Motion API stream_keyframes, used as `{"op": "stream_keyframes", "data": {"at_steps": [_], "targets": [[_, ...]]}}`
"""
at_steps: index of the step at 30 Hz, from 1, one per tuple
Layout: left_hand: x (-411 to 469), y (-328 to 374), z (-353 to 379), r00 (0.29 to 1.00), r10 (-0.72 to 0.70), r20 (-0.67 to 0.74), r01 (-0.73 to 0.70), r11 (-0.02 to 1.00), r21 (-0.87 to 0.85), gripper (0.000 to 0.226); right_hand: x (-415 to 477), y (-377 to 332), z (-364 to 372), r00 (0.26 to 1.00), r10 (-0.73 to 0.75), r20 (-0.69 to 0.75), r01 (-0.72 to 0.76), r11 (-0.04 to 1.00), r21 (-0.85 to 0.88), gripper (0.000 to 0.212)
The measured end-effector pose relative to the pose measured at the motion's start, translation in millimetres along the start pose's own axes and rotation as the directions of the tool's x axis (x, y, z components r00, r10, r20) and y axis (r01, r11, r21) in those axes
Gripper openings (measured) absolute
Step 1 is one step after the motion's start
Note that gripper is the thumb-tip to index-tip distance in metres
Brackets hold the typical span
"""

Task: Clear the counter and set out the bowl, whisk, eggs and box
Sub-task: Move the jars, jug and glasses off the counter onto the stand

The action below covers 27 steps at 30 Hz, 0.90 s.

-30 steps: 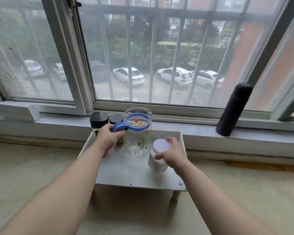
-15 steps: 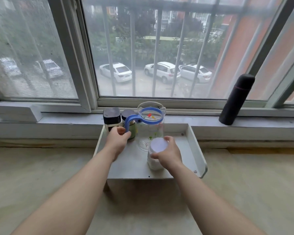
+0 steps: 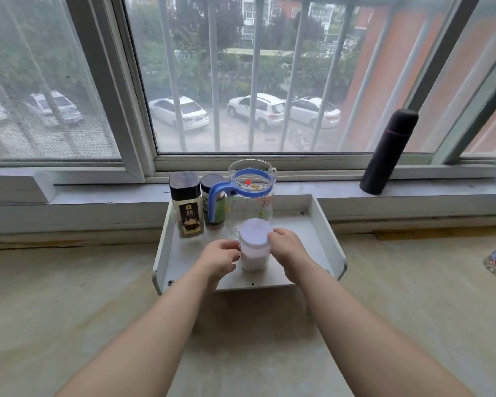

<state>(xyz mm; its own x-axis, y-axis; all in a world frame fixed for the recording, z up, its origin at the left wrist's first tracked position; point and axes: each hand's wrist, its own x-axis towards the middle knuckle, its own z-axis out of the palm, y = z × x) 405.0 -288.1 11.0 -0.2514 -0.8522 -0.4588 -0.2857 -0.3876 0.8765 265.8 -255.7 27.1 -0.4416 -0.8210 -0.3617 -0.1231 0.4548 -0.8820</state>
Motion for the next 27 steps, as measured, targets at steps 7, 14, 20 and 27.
{"op": "stream_keyframes", "data": {"at_steps": [7, 14, 20, 27], "targets": [[4, 1, 0, 0.999, 0.04, -0.011, -0.04, 0.999, 0.007, 0.046, 0, 3, 10, 1.0, 0.017, 0.021, -0.017, 1.0, 0.022, 0.042], [-2, -4, 14, 0.981, -0.142, -0.131, 0.117, 0.976, -0.182, 0.025, -9, 9, -13, 1.0, 0.012, 0.004, -0.012, 0.999, 0.04, 0.036], [-36, 10, 55, 0.976, -0.217, 0.023, 0.213, 0.919, -0.332, 0.015, -9, 25, -50, 0.998, -0.008, -0.07, 0.016, 0.993, 0.115, 0.018], [-58, 39, 136, 0.984, -0.104, 0.144, 0.147, 0.93, -0.336, 0.017, -28, 46, -130, 0.977, -0.008, -0.213, 0.044, 0.985, 0.165, 0.04]]}}
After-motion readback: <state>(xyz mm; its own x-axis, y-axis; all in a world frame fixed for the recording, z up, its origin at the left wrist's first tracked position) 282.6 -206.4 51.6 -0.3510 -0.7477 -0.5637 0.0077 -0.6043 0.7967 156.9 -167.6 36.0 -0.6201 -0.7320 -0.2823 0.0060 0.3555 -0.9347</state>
